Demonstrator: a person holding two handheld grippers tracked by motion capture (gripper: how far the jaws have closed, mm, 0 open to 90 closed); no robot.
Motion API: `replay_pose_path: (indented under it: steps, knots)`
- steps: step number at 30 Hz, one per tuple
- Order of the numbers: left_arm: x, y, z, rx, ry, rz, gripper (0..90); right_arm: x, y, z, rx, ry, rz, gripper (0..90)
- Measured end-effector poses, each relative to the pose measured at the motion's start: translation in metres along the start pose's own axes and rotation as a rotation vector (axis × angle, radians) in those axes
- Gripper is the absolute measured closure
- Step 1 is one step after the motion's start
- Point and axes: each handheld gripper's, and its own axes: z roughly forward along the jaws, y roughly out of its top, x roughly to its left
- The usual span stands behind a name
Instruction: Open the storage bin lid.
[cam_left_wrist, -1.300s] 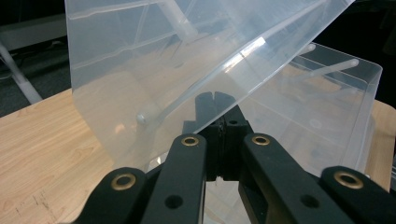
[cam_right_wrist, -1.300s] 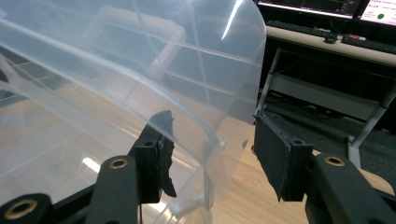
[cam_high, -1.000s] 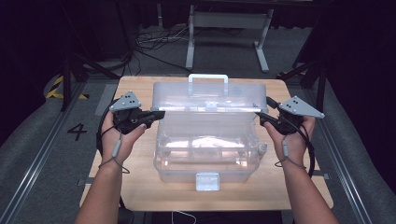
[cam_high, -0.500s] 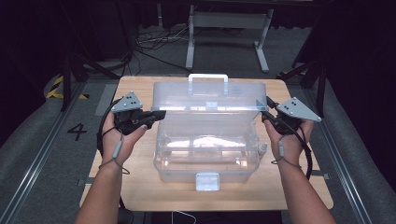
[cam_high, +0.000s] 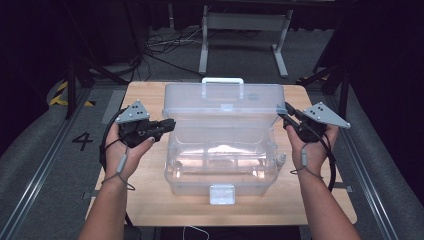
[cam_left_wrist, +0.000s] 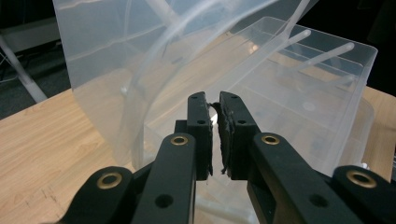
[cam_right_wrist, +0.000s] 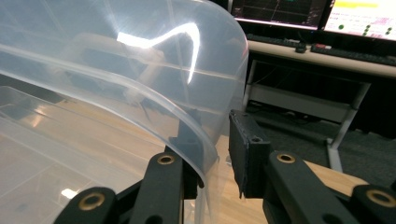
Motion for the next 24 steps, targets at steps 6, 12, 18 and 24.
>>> replay_pose_path:
  steps: [6,12,18,24]
  knots:
    - [-0.001,-0.006,-0.011,0.015,0.017,-0.005,83.7,0.003,0.004,0.004,-0.02,-0.047,-0.023,74.9]
    - [-0.002,-0.011,-0.019,0.022,0.022,-0.015,83.7,0.002,0.009,0.008,-0.012,-0.054,-0.026,75.5]
    - [-0.007,-0.017,-0.024,0.063,-0.023,-0.002,83.1,0.0,0.011,0.012,-0.015,-0.065,-0.038,75.9]
    - [-0.016,-0.023,-0.027,0.095,-0.073,0.004,82.9,0.0,0.016,0.018,-0.022,-0.08,-0.045,74.9]
